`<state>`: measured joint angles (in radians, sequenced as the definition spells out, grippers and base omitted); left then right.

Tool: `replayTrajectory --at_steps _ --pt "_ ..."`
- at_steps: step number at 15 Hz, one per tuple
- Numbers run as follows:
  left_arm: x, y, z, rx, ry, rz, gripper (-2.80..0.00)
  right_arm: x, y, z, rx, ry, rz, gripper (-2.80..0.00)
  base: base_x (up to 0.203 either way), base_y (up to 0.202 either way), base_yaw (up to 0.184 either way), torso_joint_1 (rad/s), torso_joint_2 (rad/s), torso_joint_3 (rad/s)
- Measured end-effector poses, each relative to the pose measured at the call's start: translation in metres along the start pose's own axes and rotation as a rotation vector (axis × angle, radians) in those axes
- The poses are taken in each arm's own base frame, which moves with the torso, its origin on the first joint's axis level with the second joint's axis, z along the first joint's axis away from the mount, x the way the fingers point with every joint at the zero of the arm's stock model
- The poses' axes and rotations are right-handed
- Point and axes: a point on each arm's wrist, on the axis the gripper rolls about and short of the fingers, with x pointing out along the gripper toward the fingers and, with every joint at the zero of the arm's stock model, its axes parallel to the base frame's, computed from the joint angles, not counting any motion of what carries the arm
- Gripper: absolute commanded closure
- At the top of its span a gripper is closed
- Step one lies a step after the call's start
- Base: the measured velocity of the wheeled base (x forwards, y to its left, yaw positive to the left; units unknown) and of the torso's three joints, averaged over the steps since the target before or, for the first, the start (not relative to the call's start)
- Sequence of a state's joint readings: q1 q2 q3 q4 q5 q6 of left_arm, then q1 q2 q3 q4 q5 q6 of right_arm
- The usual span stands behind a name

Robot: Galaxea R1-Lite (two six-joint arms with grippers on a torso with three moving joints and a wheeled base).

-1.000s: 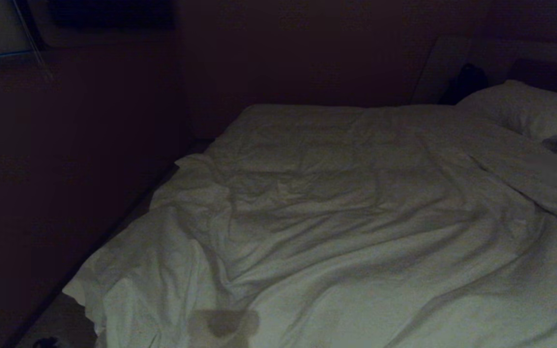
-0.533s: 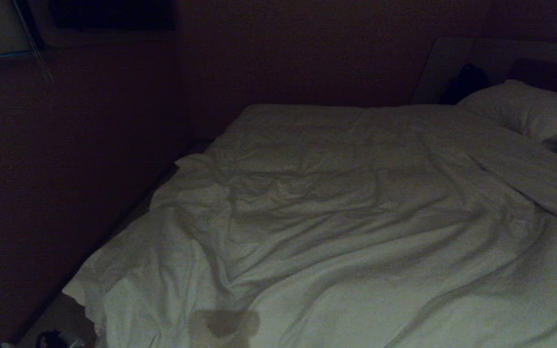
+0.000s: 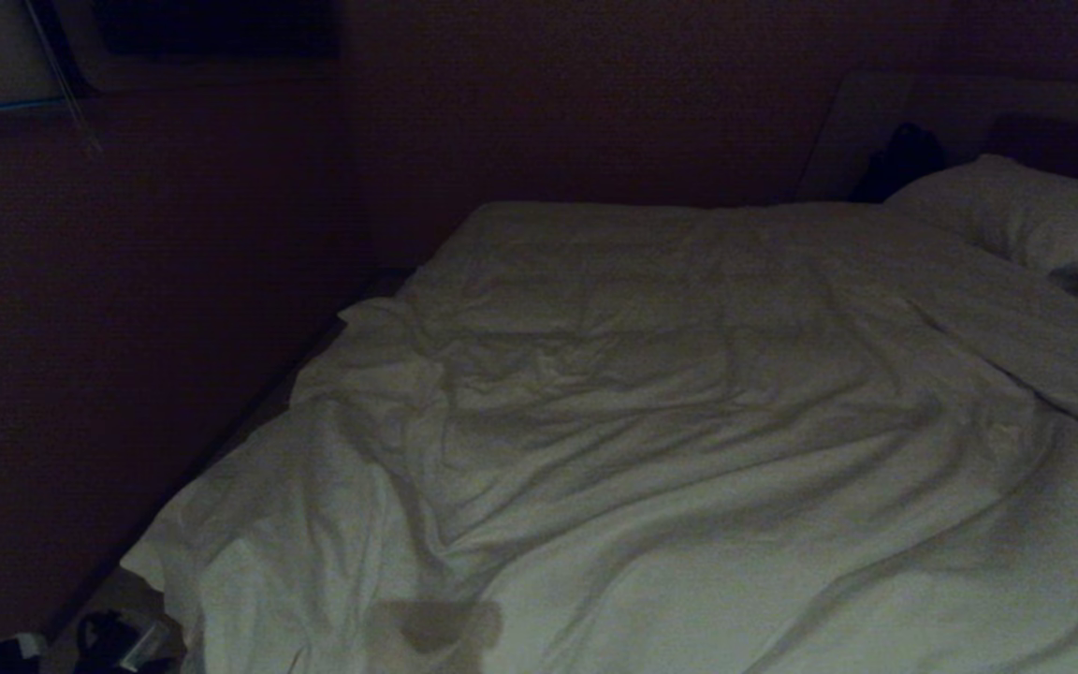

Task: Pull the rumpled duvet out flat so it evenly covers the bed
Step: Flatten the corners of the folded blanket

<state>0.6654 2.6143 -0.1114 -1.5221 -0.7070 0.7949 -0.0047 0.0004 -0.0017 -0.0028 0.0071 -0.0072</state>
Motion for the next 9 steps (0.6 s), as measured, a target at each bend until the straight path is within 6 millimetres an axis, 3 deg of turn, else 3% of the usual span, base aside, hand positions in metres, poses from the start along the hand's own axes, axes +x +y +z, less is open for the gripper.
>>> replayTrajectory --at_steps 9 --pt "0.013 0.010 0.014 -0.015 -0.026 0.041 -2.80 0.000 0.000 0.000 0.000 0.000 0.000 0.00 0.000 0.000 0.000 0.000 0.00 0.000"
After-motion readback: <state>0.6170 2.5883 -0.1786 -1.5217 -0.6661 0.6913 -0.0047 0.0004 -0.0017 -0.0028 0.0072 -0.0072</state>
